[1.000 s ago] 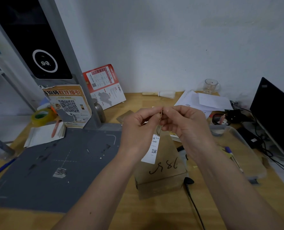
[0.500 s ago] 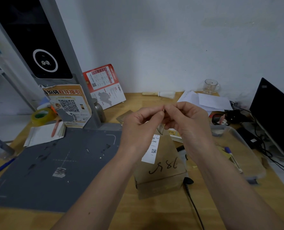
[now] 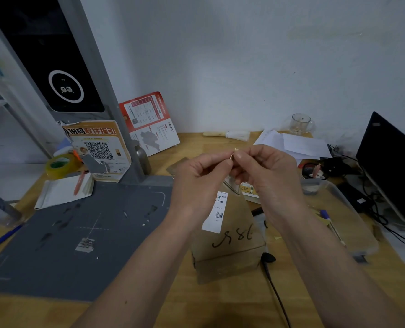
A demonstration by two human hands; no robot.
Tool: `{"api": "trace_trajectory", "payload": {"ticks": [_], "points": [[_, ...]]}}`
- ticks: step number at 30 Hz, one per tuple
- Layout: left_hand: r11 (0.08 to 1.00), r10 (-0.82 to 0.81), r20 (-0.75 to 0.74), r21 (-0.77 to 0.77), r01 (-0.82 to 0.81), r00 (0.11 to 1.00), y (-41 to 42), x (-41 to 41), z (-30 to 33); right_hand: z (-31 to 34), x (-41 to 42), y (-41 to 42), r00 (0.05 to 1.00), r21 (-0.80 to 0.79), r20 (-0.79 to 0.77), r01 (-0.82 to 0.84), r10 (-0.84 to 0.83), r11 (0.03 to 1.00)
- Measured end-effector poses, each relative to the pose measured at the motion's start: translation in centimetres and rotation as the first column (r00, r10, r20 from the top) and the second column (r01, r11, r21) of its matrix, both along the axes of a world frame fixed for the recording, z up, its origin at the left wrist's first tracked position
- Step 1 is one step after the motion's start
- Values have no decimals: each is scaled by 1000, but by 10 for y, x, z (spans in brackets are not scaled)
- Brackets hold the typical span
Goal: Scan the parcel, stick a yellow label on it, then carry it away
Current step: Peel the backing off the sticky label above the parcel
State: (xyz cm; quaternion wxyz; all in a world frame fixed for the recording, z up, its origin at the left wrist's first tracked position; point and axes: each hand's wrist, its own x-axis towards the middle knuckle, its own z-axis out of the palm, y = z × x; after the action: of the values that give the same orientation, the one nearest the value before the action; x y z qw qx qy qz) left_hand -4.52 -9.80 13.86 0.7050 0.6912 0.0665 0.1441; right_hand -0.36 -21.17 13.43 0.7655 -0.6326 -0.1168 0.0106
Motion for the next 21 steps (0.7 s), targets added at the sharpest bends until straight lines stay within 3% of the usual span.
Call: {"api": "trace_trajectory", "payload": {"ticks": [9, 21], "points": [[1000, 7, 12, -20, -7, 1000, -2, 1, -1, 1, -2, 0, 999, -5, -13, 39, -39, 999], [997, 35, 75, 71, -40, 997, -6, 0, -4, 4, -1, -1, 998, -1, -52, 19, -19, 1000]]}}
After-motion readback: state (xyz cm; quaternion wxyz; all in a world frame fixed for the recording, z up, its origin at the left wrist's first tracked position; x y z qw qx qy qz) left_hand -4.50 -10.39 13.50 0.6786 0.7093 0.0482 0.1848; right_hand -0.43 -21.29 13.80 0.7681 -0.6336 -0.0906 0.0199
